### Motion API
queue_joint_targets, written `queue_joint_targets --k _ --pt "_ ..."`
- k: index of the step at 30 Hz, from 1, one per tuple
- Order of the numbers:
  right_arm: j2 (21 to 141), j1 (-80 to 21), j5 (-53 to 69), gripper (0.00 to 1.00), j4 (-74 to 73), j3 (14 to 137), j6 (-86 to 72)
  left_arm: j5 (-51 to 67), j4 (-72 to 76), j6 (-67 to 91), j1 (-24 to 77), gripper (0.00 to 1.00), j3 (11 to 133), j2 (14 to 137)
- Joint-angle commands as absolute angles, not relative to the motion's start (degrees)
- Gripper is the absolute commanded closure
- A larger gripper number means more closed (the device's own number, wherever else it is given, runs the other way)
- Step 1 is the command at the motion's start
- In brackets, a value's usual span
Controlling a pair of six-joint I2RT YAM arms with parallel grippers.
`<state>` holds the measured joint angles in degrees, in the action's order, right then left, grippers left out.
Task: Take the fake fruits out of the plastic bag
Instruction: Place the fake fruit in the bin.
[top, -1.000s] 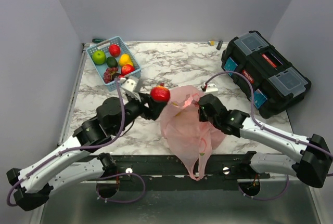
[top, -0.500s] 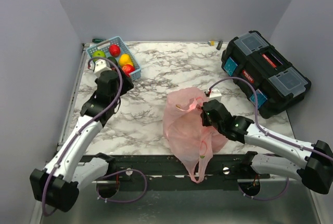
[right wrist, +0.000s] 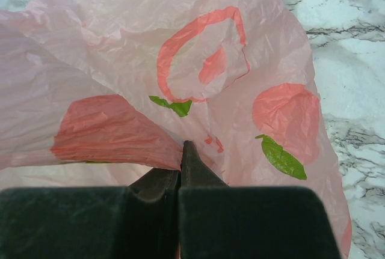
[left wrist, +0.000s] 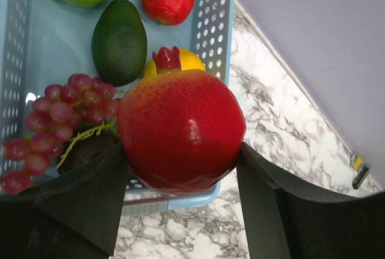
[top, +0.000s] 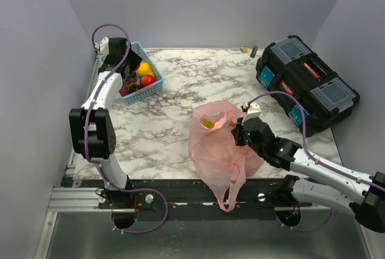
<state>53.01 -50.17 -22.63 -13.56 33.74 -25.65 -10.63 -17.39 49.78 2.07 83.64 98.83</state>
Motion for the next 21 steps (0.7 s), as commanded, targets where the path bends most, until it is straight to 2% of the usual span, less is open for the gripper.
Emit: queue_joint_targets --k 1,9,11,14,16,19,21 --pt "54.17 -49.93 -21.65 0.99 -12.26 33.54 -24.91 -4.33 -19.3 49.76 -1.15 1.0 90.37 105.92" --pt "54.61 -49.92 -19.39 0.99 -11.61 33.42 -24.17 2.35 -23.75 49.15 -5.39 1.0 99.93 116.76" --pt "54.88 -49.92 -19.03 0.99 -11.6 33.5 -24.06 2.64 -26.04 48.53 -5.84 0.87 102.89 118.84" --pt "54.95 -49.92 -18.92 0.99 -11.51 33.55 -24.04 3.76 -26.96 48.3 -6.54 0.53 104.92 120.38" --pt "54.93 -49.95 -18.3 0.99 -11.3 33.38 -23.88 4.35 -28.13 48.39 -6.71 0.38 105.54 120.2" --pt "55.17 -49.92 -18.44 0.99 -11.16 33.4 -23.85 6.13 -27.91 48.25 -6.76 0.02 104.81 118.35" --pt "55.44 -49.92 -17.97 0.99 -11.27 33.49 -23.81 6.15 -29.28 48.09 -6.68 0.01 104.48 116.5"
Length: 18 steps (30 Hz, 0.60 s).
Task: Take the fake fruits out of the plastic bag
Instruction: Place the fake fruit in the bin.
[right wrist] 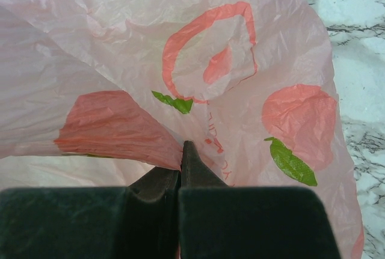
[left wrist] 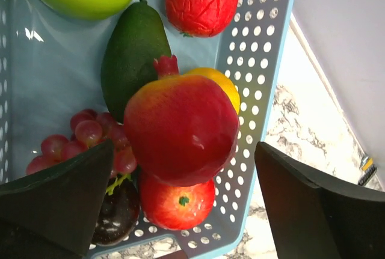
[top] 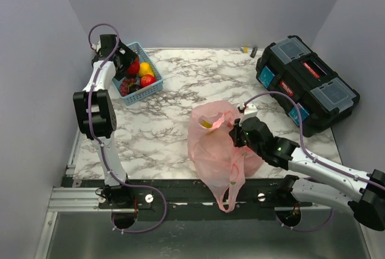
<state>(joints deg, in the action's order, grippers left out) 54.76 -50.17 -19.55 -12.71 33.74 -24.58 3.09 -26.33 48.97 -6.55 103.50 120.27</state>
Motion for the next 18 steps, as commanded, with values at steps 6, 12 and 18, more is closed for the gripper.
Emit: queue_joint_targets --k 6,12,18 --pt "54.93 -49.92 -18.18 0.99 -11.34 33.45 -23.77 11.87 -25.27 50.76 -5.18 0.01 91.07 102.96" --pt "52.73 -49.94 -18.06 0.99 -11.07 32.92 -23.64 22.48 -19.69 48.69 2.41 0.03 73.11 83.47" --pt "49.68 -49.93 -16.95 0.99 -9.79 32.01 -23.06 26.04 -22.39 40.03 15.45 0.05 58.96 66.51"
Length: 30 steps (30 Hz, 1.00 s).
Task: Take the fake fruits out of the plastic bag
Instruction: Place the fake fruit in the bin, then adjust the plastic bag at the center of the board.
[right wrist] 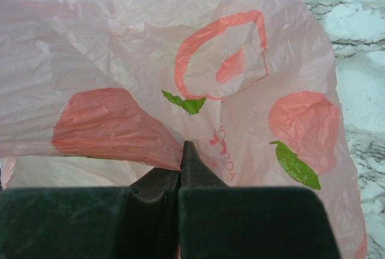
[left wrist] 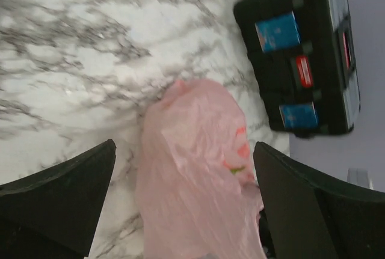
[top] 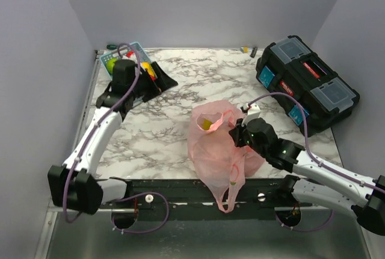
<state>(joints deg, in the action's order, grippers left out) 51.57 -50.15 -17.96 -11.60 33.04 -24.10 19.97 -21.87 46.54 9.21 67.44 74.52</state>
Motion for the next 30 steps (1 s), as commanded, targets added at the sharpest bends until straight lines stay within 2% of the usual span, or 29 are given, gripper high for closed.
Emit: queue_joint_targets --k 1,8,13,16,20,25,26,30 --pt "49.59 -49.93 -17.13 0.99 -10.12 32.07 -23.19 27.18 -22.28 38.93 16.39 0.05 56.28 64.01" --pt "50.48 -49.94 -17.1 0.99 -10.34 32.2 -23.37 30.41 -23.02 34.79 23.13 0.03 44.83 40.78" --pt "50.54 -49.93 -17.04 0.99 -10.6 32.23 -23.48 27.56 -19.79 37.65 32.4 0.03 34.49 26.3" --pt "49.44 -49.92 -16.37 0.99 -10.3 31.66 -23.5 22.75 -15.7 39.45 41.29 0.03 30.11 21.9" --pt "48.48 -49.97 -15.83 0.99 -9.93 31.15 -23.54 8.23 -13.79 37.39 58.03 0.03 31.07 26.49" --pt "48.81 -49.92 -15.2 0.99 -9.67 31.14 -23.32 -13.9 -10.53 28.45 79.11 0.03 37.95 43.26" --pt "48.92 -49.93 -15.19 0.99 -9.67 31.28 -23.34 -18.03 -10.19 28.01 80.77 0.03 38.82 46.86" --pt "49.13 -49.93 -15.18 0.99 -9.67 31.28 -23.31 -21.66 -2.39 26.98 81.6 0.07 39.02 56.05"
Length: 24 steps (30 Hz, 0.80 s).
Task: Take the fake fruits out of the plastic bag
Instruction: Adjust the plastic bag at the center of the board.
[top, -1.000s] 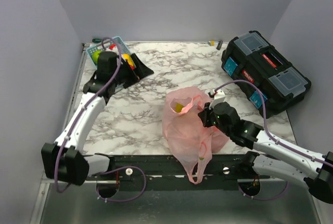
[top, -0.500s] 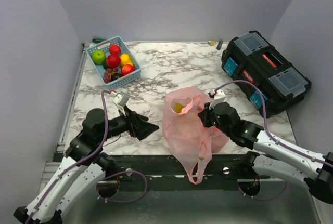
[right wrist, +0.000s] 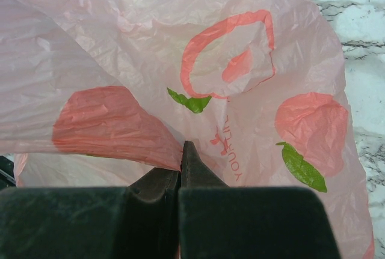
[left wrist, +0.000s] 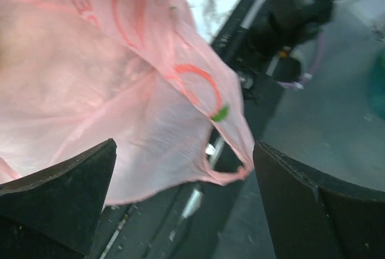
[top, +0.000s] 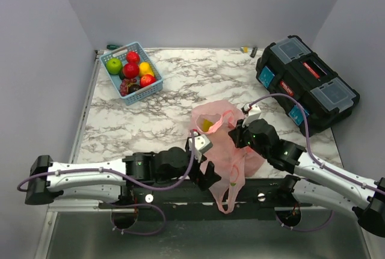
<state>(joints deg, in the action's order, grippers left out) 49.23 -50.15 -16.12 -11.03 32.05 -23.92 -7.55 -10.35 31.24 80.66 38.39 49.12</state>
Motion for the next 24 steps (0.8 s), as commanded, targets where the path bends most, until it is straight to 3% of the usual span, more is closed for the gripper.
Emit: queue_joint_targets --k 1,8,14,17,24 --pt "49.06 -49.92 -15.06 0.99 -9.67 31.28 -23.21 -23.18 -0.45 26.19 81.58 0.07 38.98 57.47" --pt "47.65 -49.92 -14.39 0.99 -9.25 30.75 -23.29 -27.48 2.28 23.92 80.27 0.13 40.69 67.7" --pt "48.05 -49.93 -14.04 0.99 -9.14 30.82 -23.2 -21.89 0.93 25.95 73.07 0.17 42.11 72.13" --pt "47.78 -49.96 -13.61 0.99 -9.19 30.7 -23.18 -20.1 0.9 27.51 68.58 0.25 42.21 73.6" --pt "48.16 -49.95 -11.56 0.99 -7.94 30.27 -22.76 -22.44 1.14 26.12 66.8 0.2 45.05 78.99"
